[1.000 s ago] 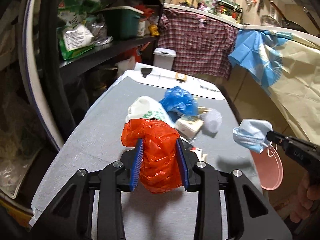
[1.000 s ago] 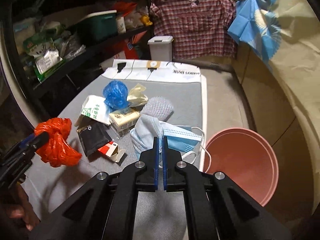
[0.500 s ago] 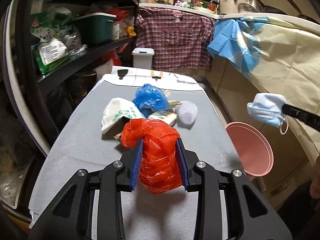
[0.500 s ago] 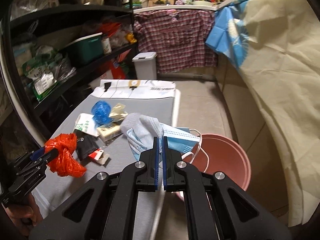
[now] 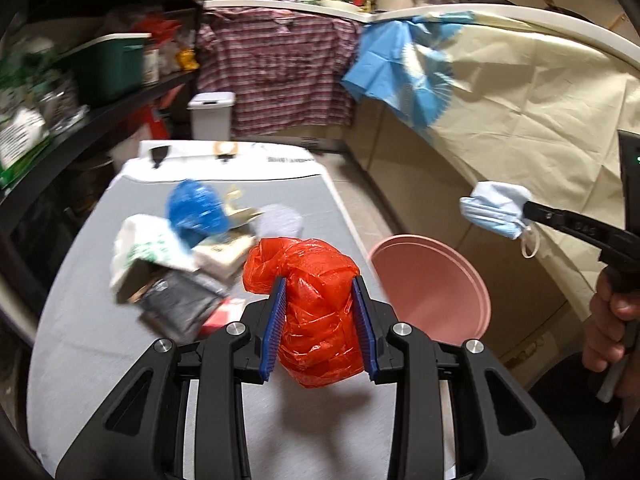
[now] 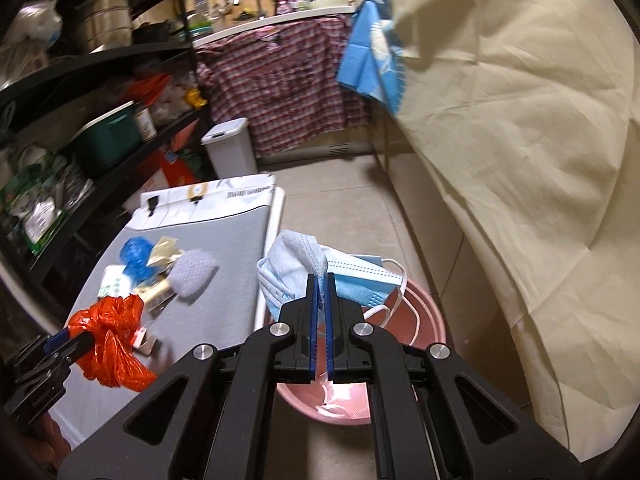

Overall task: Collect trash
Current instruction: 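Carry the orange bag and blue mask over the pink bucket and release both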

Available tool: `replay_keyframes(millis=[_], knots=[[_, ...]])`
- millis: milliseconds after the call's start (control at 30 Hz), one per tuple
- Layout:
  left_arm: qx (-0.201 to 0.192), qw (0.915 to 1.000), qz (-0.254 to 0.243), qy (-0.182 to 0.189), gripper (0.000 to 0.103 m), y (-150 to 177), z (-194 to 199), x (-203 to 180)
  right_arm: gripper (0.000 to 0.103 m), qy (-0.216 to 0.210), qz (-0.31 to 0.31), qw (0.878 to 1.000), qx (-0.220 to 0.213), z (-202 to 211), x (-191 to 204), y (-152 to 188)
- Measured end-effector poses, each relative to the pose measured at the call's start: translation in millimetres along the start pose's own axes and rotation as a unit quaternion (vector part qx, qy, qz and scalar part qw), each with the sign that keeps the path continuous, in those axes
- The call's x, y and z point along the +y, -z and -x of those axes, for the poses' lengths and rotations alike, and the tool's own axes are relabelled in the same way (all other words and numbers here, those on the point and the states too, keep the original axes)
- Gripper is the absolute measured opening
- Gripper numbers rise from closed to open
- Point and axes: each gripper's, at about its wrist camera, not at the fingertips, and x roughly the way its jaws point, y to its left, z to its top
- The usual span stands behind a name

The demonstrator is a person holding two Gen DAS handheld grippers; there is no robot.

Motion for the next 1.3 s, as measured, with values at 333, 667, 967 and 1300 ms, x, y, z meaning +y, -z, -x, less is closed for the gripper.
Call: replay_keyframes(millis=[333,667,967,1300], knots=[[0.001,0.9963,-0.063,0.059,0.032,-26.3,-40.1,-60.8,0.003,0.021,-0.026,0.999,-0.002,-19.7,-20.2,-4.2],[0.021,0.9922,-0.083,0.091,0.032,-35.0,-95.2,-91.8,0.004,0.038,-0.028,0.999,0.017,-43.6,-34.7,-5.1],[0.049,0.9900,-0.088,0.100,0.033,-31.6,-131.5,-105.5,0.004,0.044,-0.033,0.998,0.039,-62.6,-39.7,-2.9],[0.064,0.9878,-0.095,0.105,0.033,-31.6,-147.8,-113.3,0.004,0.046,-0.030,0.997,0.049,-70.9,-39.3,-1.3]])
